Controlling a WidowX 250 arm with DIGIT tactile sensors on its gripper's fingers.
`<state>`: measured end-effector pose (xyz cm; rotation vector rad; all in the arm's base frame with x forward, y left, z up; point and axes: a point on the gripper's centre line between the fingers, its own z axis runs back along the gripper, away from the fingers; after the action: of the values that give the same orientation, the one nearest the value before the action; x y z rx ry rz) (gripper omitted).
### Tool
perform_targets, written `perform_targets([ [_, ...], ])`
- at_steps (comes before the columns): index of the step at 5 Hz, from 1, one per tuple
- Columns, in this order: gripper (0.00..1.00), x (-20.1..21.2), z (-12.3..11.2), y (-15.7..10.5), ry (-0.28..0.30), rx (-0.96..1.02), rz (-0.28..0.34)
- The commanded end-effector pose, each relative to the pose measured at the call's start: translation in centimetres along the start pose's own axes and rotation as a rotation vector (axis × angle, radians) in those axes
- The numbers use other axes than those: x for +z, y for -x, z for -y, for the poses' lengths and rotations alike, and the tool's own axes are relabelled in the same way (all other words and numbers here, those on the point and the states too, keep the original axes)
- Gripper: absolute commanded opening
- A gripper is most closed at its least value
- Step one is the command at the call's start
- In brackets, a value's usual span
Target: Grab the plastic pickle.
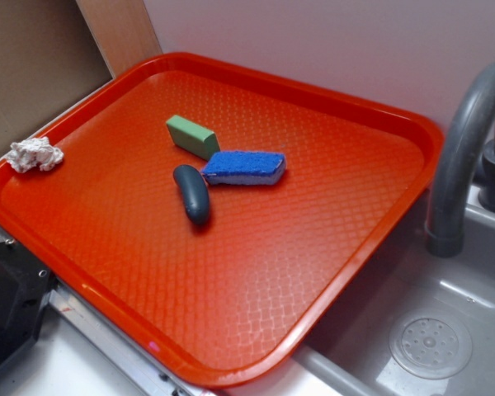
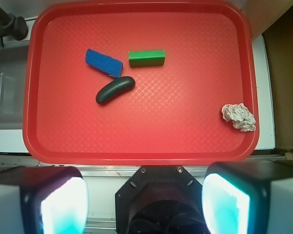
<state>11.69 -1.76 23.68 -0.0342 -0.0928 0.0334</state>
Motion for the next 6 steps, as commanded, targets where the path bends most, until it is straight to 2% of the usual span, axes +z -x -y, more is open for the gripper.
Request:
perform_targets([
  [1,1.00,0.0,0.0,0.0,0.000,0.000,0.000],
  [2,1.00,-1.2,0.8,0.2,0.004,0.217,0.064],
  [3,1.00,-3.6,2.7,-0.7,0.087,0.458,0.116],
  [4,1.00,-7.1,5.6,-2.0,0.058,0.565,0.199],
  [5,1.00,-9.1,6.8,-4.0,0.128,0.617,0.238],
  [6,1.00,-11.2,7.7,-5.8,0.084,0.650,0.265],
])
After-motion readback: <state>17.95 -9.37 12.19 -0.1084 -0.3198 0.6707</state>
